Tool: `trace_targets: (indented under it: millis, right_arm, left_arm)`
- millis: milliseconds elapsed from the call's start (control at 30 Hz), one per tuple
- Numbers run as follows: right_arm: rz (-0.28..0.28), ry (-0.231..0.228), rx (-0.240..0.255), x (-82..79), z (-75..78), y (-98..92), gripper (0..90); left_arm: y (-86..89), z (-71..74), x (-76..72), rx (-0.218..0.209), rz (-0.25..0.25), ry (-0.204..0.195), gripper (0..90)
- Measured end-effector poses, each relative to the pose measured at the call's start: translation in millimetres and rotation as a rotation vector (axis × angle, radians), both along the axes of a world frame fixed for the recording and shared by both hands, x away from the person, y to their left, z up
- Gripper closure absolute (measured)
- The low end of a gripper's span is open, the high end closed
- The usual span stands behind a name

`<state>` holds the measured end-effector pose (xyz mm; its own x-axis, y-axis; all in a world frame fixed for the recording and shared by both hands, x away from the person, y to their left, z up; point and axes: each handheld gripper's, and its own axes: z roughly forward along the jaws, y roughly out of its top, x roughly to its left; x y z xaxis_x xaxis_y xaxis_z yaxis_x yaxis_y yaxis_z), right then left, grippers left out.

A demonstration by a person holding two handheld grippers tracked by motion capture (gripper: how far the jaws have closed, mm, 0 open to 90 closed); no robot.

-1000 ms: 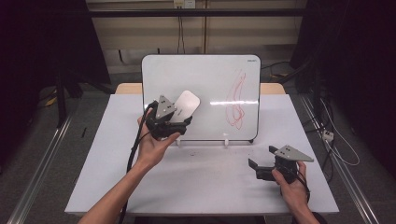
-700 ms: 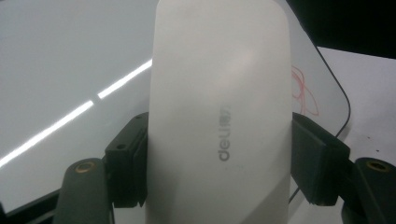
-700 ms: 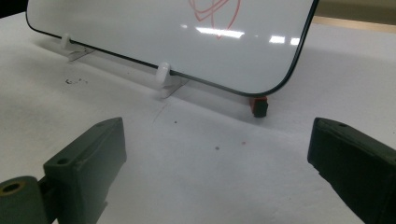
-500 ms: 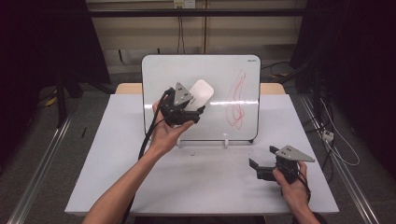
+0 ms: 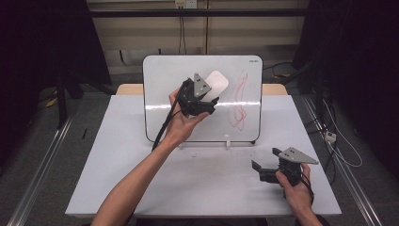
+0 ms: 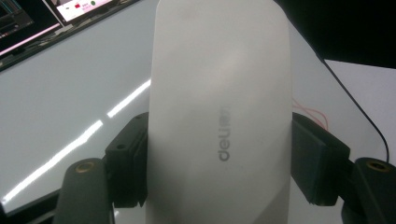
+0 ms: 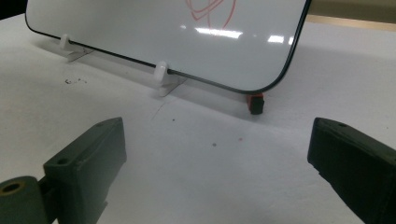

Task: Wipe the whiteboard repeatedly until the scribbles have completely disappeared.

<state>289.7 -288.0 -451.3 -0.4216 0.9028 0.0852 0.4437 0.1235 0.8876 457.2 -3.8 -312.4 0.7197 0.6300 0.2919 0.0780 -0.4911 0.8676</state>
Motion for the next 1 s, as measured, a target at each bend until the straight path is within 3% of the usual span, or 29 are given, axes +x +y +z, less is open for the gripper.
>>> trace_targets:
  millis: [300, 567, 1000]
  right_arm:
    - [0.008, -0.001, 0.0, 0.2, -0.2, 0.3, 4.2]
    - [0.003, -0.001, 0.01, -0.9, -0.4, -2.6, 4.2]
    - [0.005, 0.0, 0.015, -0.5, -0.9, -3.3, 4.2]
  left_arm:
    - [-16.0, -1.4, 17.0, 0.041, 0.025, -0.017, 30.5]
    - [-32.0, -1.2, 32.5, 0.039, 0.038, -0.03, 30.5]
    - [-51.2, 1.8, 39.3, 0.043, 0.026, -0.069, 30.5]
